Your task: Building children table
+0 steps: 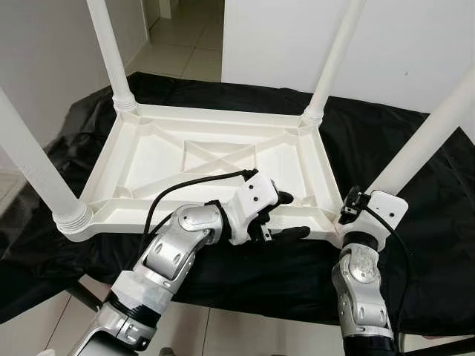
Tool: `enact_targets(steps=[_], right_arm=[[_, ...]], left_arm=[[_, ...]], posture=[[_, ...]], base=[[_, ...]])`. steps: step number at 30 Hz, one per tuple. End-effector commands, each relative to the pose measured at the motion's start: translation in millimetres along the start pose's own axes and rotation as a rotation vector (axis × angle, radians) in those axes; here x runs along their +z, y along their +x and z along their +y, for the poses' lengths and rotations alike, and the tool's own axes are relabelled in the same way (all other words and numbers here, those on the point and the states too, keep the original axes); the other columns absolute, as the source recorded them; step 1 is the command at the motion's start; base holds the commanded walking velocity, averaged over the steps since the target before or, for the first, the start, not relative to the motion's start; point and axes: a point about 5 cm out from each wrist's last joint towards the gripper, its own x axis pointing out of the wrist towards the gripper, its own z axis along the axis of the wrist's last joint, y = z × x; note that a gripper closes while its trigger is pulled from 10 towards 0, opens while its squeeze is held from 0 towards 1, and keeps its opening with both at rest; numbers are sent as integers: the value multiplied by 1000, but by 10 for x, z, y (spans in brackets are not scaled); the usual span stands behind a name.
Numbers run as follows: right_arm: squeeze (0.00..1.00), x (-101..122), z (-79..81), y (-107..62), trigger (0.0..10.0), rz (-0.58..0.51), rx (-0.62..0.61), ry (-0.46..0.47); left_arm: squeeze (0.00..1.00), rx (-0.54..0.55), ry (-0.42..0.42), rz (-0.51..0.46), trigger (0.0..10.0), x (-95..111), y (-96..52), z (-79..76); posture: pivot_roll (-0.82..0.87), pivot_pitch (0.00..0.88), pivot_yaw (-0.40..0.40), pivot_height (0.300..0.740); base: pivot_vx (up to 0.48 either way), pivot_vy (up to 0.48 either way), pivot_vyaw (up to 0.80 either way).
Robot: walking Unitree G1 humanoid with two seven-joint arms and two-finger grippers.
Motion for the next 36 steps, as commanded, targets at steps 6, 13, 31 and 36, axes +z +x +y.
enact_targets(steps=[6,13,31,36], right_arm=[[0,-309,-144,-58,10000,154,-96,-26],[0,-319,-146,-76,10000,172,-125,59],[0,-276,-129,-12,10000,148,-165,45],[0,-268,-91,55,10000,154,-155,15]], left_arm=[[0,36,17,-3,10000,18,15,23],[0,40,16,-4,10000,18,14,29],[0,36,19,-9,10000,26,31,22],[0,36,18,-9,10000,23,28,10]], posture=[[17,0,-37,740],[18,0,-36,740],[24,0,-40,740],[27,0,-44,740]], base=[[0,0,0],[0,0,0],[0,0,0],[0,0,0]])
